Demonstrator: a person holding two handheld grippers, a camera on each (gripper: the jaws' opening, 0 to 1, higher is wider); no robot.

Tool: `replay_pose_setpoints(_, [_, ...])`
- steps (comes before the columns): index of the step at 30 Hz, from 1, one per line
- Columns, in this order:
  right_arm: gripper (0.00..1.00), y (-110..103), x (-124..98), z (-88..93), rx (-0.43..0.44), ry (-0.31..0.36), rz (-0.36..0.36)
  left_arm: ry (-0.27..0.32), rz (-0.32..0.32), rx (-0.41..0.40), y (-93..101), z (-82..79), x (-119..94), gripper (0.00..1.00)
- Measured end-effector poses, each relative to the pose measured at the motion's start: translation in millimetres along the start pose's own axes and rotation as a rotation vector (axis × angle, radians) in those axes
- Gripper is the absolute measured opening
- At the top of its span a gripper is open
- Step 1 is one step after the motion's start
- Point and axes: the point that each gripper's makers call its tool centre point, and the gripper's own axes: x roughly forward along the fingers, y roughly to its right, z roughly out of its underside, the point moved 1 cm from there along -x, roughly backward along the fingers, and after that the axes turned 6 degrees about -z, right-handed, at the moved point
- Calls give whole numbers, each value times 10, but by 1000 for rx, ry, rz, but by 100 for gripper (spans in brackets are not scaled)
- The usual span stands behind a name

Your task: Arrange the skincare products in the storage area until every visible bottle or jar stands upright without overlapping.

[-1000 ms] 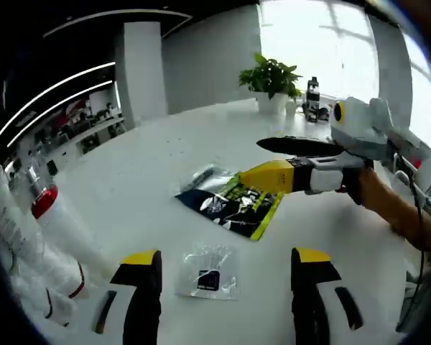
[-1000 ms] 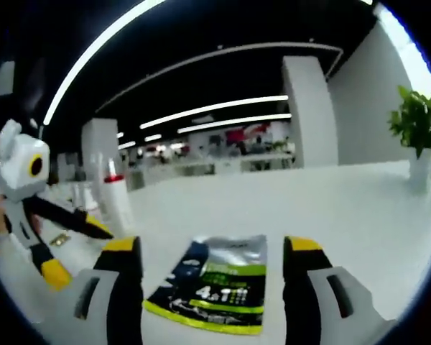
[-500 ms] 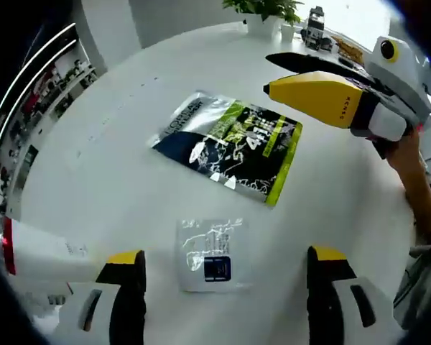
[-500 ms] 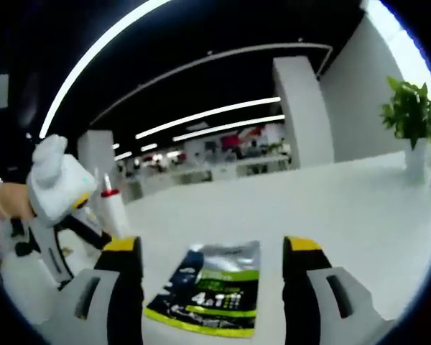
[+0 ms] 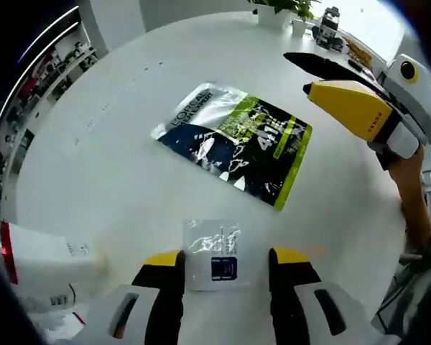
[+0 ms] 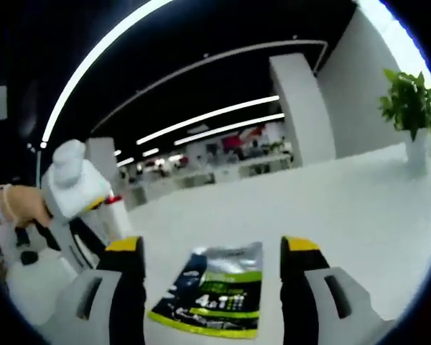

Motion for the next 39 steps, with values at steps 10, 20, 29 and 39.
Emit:
replay_pose_setpoints(10, [74,-17,-24,2,-2,1,-4,-15,-100,68,-126,32,-88,39])
replay_pose_setpoints(20, [74,26,-50,-14,17,16,5,22,-366,511,-489,-216,-403,39])
replay_pose_setpoints(29, [73,74,-15,-22,51,23,6,-40,-344,631,-725,-409,-426,38])
replay_pose_setpoints(39, [73,47,0,-26,59,26,-5,-105,-267,669,-831,-520,-125,37])
